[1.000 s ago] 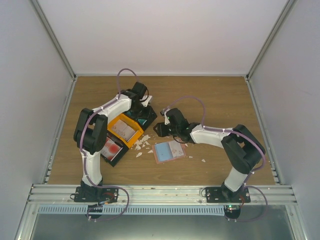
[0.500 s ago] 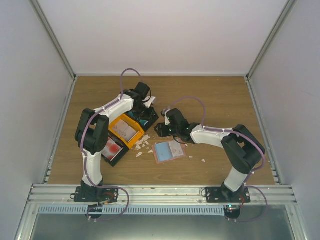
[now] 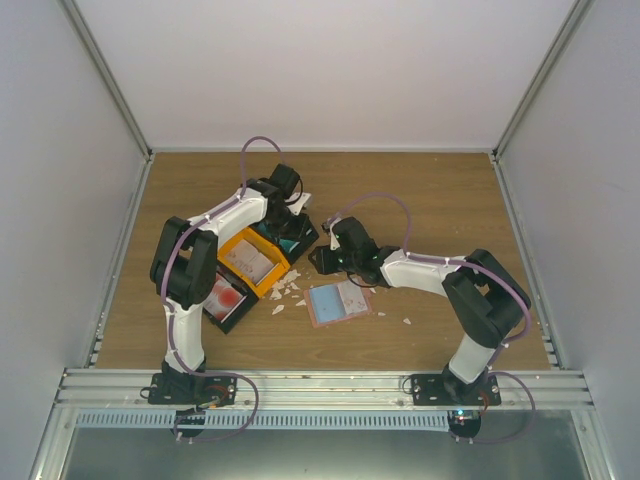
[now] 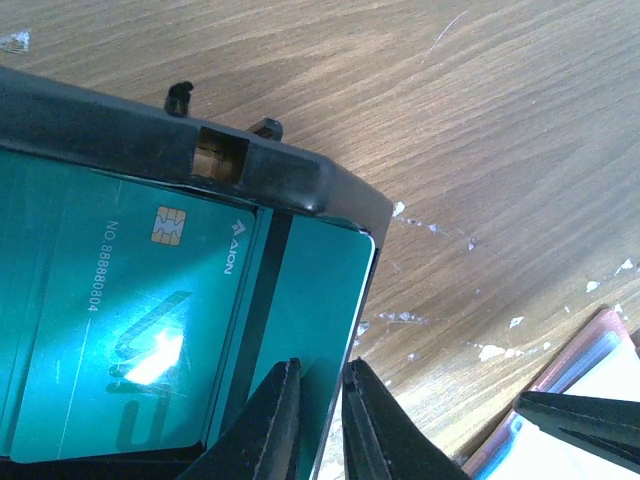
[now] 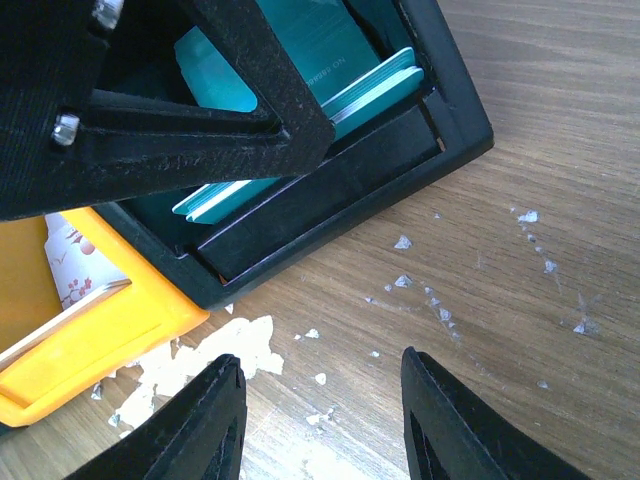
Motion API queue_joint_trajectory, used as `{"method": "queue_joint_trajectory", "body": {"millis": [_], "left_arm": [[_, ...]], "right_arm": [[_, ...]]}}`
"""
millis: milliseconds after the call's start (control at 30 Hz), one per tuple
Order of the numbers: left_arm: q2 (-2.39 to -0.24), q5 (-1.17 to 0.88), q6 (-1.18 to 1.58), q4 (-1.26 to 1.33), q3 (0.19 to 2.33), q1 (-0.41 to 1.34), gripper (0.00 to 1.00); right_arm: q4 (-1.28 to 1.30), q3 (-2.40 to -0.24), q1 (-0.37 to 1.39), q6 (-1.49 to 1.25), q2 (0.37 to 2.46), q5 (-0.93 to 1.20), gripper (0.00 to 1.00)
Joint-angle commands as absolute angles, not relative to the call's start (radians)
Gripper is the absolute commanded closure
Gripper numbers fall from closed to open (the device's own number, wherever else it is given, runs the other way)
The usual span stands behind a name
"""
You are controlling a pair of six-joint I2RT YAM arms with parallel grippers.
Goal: Put the credit cards into the card holder
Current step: Pick up the credit card from the storage box, then insert the credit card into the card holder.
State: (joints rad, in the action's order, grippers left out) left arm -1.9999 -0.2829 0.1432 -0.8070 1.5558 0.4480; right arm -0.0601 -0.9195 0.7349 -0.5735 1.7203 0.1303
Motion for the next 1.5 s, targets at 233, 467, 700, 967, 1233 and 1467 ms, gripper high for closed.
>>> {"method": "queue_joint_trajectory", "body": {"millis": [233,467,700,967,1233,1467], "left_arm": [[-1.926,-0.278,0.146,-0.832,1.59,0.456,0.91],[-1.879,-0.216,0.154,-0.827,1.586,0.456,1.0],[-1.747,-0.091,0.186,-0.733,1.53,0.456,1.0],[-1.525,-0.203,0.261,-0.601,1.459,0.456,1.0],[-1.308,-0.632,0.55,-0.27,1.311,0.457,1.0],[-1.231,-0.834,0.789,-0.004,1.178,0.468,1.0]], "right_arm": [[-0.048,-0.909,0.728,-0.581,1.688,0.099,0.56],[-0.035,-0.912,0.726,-0.583,1.653,0.09,0.56],[-0.015,-0.896,0.697,-0.567,1.51,0.085,0.55],[-0.022,-0.838,0.605,-0.568,1.263,0.255,0.44],[-0.043,-0.82,0.525,-0.654,1.036,0.451,0.36],[-0.121,-0.84,0.522,-0.8,0.958,0.526,0.35]]}}
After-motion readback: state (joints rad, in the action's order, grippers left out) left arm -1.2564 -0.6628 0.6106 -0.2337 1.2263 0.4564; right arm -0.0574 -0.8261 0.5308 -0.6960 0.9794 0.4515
